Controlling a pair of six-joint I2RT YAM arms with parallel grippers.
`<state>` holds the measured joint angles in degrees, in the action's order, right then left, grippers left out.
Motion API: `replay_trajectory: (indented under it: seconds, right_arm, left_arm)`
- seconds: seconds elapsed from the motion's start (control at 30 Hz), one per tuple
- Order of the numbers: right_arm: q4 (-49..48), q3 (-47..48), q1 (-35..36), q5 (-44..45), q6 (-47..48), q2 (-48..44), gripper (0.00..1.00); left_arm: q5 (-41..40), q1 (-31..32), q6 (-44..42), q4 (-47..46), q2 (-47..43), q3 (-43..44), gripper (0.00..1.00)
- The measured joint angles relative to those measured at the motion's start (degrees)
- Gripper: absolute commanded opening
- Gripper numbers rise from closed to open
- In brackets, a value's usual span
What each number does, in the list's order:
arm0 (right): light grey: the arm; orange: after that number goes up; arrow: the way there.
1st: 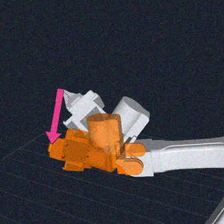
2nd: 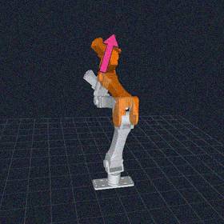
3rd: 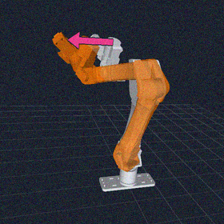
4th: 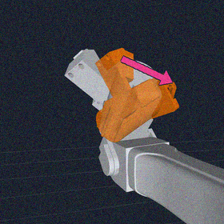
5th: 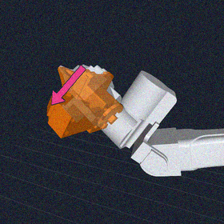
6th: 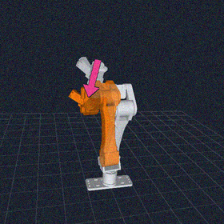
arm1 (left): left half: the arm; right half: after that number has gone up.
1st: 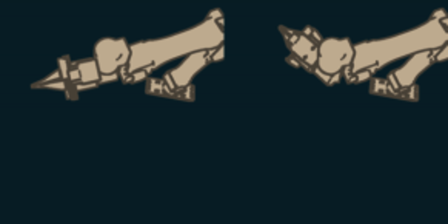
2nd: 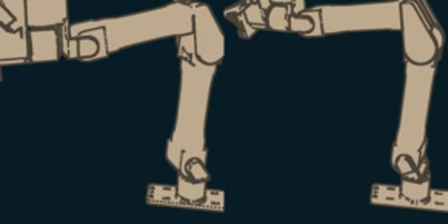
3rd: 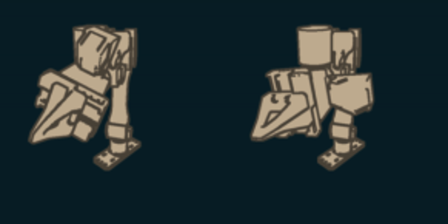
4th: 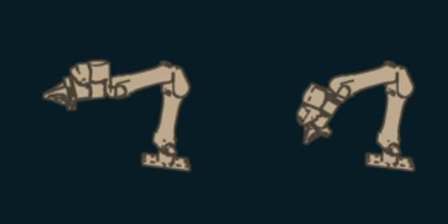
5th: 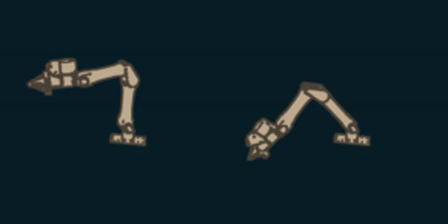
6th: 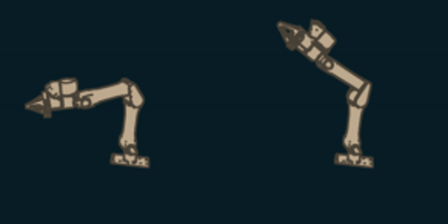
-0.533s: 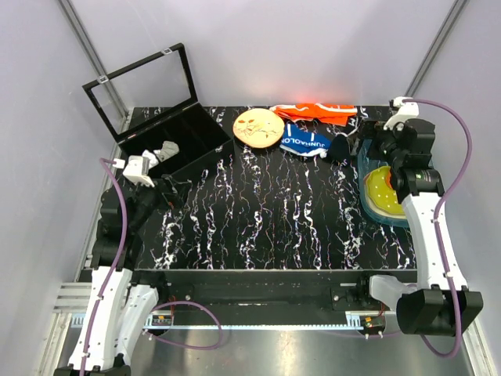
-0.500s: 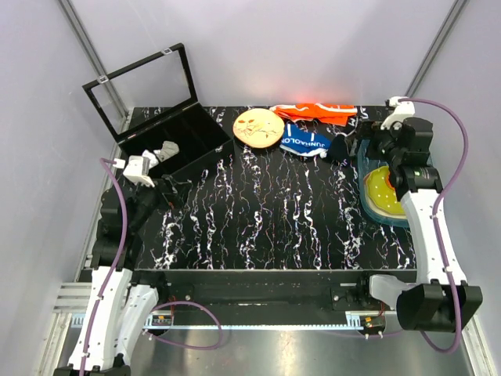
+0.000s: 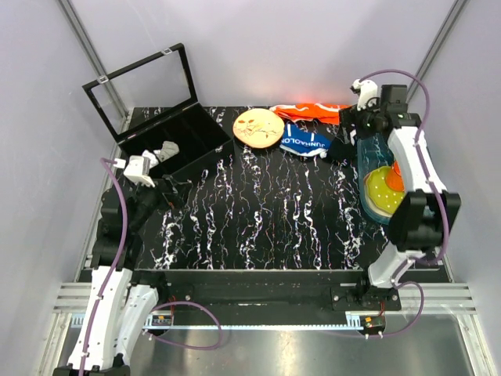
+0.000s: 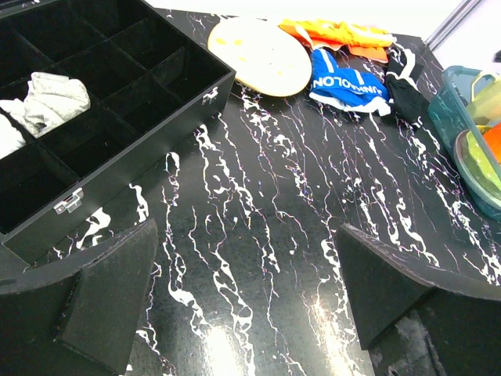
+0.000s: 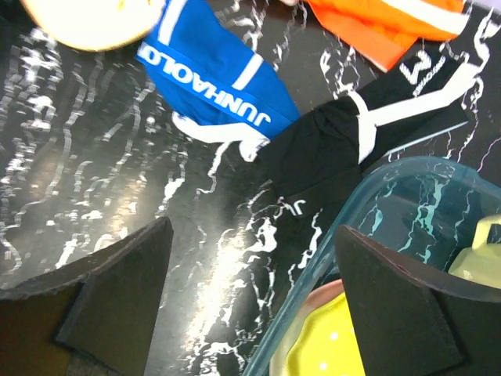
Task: Roll the underwear
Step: Pick up the underwear from the center of the board.
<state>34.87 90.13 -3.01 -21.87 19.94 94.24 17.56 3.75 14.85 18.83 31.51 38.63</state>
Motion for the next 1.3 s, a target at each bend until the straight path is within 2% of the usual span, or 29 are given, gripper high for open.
replay_trajectory:
  seconds: [0.27, 0.5, 0.73, 1.03, 1.07, 1.17, 1.2, 1.3]
  right_arm:
    - [9.33, 13.51, 2.19, 6.82, 5.07, 21.24, 0.79]
    - [15.21, 28.26, 7.65, 11.17, 7.78, 35.45, 0.74]
    - [20.83, 49.79, 12.33, 13.29, 9.22, 49.29, 0.65]
    - [25.03, 51.84, 13.66, 13.88, 10.51, 54.07, 0.64]
    - [25.03, 52.17, 13.70, 14.21, 10.69, 54.66, 0.62]
    - [24.90, 53.37, 13.79, 15.61, 11.30, 56.24, 0.41]
    - [24.85, 53.86, 13.81, 16.31, 11.50, 56.72, 0.28]
    - [24.68, 54.34, 13.84, 17.03, 11.98, 57.05, 0.16]
  left_arm:
    - [0.22, 0.00, -0.02, 0.26, 2.29, 0.00, 0.99]
    - [0.42, 0.00, -0.02, 1.01, 4.02, 0.00, 0.99]
    - [0.48, 0.00, -0.04, 1.07, 5.29, 0.00, 0.99]
    - [0.70, 0.00, -0.04, 1.18, 6.78, 0.00, 0.99]
    - [0.70, 0.00, -0.04, 1.16, 6.88, 0.00, 0.99]
    - [0.76, 0.00, -0.04, 1.20, 6.93, 0.00, 0.99]
    - [0.81, 0.00, -0.04, 1.20, 6.95, 0.00, 0.99]
    - [0.87, 0.00, -0.04, 1.20, 6.99, 0.00, 0.99]
